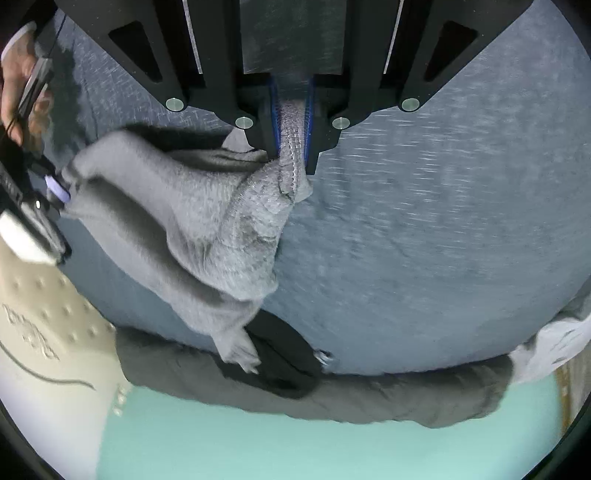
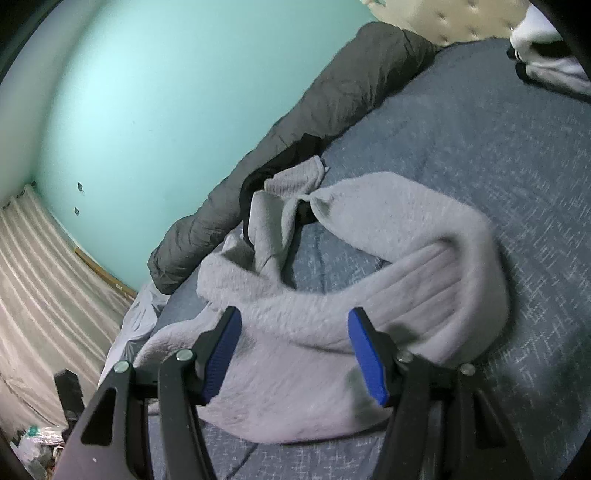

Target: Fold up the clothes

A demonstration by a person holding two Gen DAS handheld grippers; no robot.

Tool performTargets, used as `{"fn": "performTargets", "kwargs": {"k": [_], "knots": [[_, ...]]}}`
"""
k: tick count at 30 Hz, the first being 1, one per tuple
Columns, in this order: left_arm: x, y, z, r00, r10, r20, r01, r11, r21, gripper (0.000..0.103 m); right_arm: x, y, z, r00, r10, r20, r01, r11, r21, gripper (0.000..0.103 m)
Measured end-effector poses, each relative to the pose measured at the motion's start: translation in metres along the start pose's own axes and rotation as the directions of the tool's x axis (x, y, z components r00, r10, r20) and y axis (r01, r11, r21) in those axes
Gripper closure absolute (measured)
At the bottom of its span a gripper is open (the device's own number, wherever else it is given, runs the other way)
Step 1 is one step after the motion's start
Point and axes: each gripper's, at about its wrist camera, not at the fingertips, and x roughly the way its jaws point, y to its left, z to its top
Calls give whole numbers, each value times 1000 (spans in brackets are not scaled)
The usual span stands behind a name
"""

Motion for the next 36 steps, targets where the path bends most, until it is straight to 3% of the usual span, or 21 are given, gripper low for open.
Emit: {"fn": "performTargets", "kwargs": {"k": [7,11,18,25,31,36], "knots": [[-61,56,31,992,107,63,-103,993,-58,92,-18,16,-8,1000,-4,-19,4,1000,18,42],[-86,87,29,984,162,69,-156,984,-89,92,-33,30,-8,1000,-6,-27,6,1000,-12,42],[-78,108,-1,992,129,14,-126,983,-135,92,-39,40,8,990,-88,-112,77,992,-97,42],[-60,111,-18,994,108,-30,-111,981,-157,91,-13,30,25,949,-220,-224,172,961,-217,42],[-46,116,-33,993,103,-61,-112,982,-155,91,28,7,46,925,-244,-290,194,962,-191,42],[-36,119,-35,992,105,-74,-114,985,-130,91,57,-14,70,924,-271,-269,236,959,-155,33]]}}
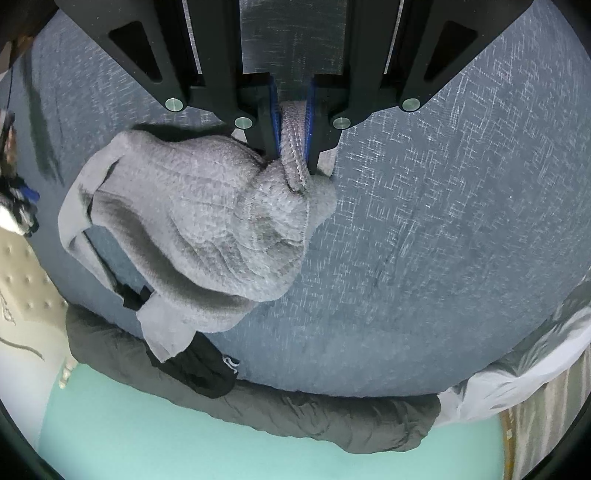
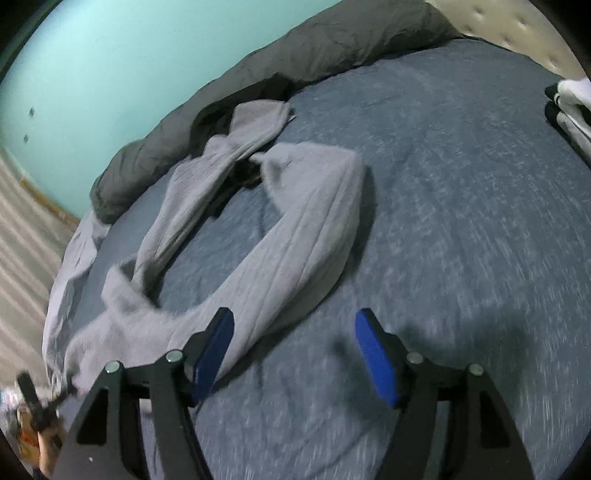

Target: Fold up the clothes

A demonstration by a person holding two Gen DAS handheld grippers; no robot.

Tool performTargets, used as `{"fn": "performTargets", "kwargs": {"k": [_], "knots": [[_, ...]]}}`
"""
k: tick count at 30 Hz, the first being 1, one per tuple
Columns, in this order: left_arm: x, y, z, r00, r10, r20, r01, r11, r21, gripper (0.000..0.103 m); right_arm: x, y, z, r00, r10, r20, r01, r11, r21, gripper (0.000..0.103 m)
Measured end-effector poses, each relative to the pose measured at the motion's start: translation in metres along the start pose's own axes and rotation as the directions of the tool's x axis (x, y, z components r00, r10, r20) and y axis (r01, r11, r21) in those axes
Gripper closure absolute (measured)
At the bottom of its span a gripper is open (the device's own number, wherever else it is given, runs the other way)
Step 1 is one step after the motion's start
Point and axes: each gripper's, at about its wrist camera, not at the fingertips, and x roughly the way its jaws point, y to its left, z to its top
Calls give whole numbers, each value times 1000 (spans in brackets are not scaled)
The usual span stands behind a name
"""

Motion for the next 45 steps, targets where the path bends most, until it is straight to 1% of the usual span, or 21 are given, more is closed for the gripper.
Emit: {"fn": "performTargets", "kwargs": {"k": [3,5,6,9,10,12,13,14,15,16,17,18,20,21,26,30,33,37,41,43,45], "knots": [[4,1,0,1000,1,0,-1,1000,15,91,13,-13,17,1000,-5,9,4,998,59,30],[5,1,-1,1000,0,0,0,1000,24,91,25,-16,25,1000,-23,-5,23,997,69,28],[6,0,-1,1000,0,0,0,1000,30,91,31,-16,29,1000,-30,-6,30,997,66,28],[8,-2,1,1000,-1,0,1,999,45,91,48,-13,38,1000,-13,-2,13,998,65,28],[8,-3,1,1000,-1,0,1,999,51,91,54,-12,40,1000,-15,-15,16,998,67,28],[11,-5,1,1000,-2,-2,2,998,58,91,68,-11,41,998,-49,-50,52,997,61,29],[13,-5,1,1000,-3,-5,4,998,57,91,71,-10,40,997,-61,-55,64,997,52,30],[15,-4,1,1000,-4,-8,4,999,53,91,74,-9,39,996,-72,-59,75,996,43,41],[17,-3,1,1000,-6,-11,7,999,47,91,74,-7,38,997,-63,-51,64,997,31,53],[20,-3,1,1000,-9,-14,9,999,42,91,71,-4,37,998,-58,-40,59,998,12,59],[22,-2,1,1000,-12,-17,12,999,37,91,68,-1,36,998,-54,-28,54,999,-7,73],[24,-2,0,1000,-13,-20,14,999,34,91,63,2,36,998,-60,-23,59,998,-31,83],[28,-3,-1,1000,-15,-26,15,999,33,91,52,9,36,998,-64,-9,63,995,-71,91],[29,-3,-1,1000,-15,-27,16,999,33,91,43,14,37,999,-52,5,52,995,-84,92],[27,-4,1,1000,-5,-23,7,999,47,91,-9,41,41,998,2,64,9,985,-170,95],[20,-6,3,1000,9,-2,-9,998,58,91,-62,61,43,992,64,107,-41,977,-207,96],[12,-6,4,1000,20,18,-21,998,62,91,-99,76,41,990,77,119,-46,969,-244,96],[3,-3,5,999,19,33,-20,998,54,91,-140,96,27,989,77,125,-34,949,-312,96],[-1,-7,4,999,21,28,-23,998,58,91,-133,104,9,995,72,63,-48,944,-326,96],[-3,-9,5,999,20,25,-22,998,62,91,-108,109,-3,999,47,-11,-47,932,-360,96],[-4,-12,5,999,24,23,-26,997,68,91,-81,104,-15,998,30,-63,-51,933,-357,95]]}}
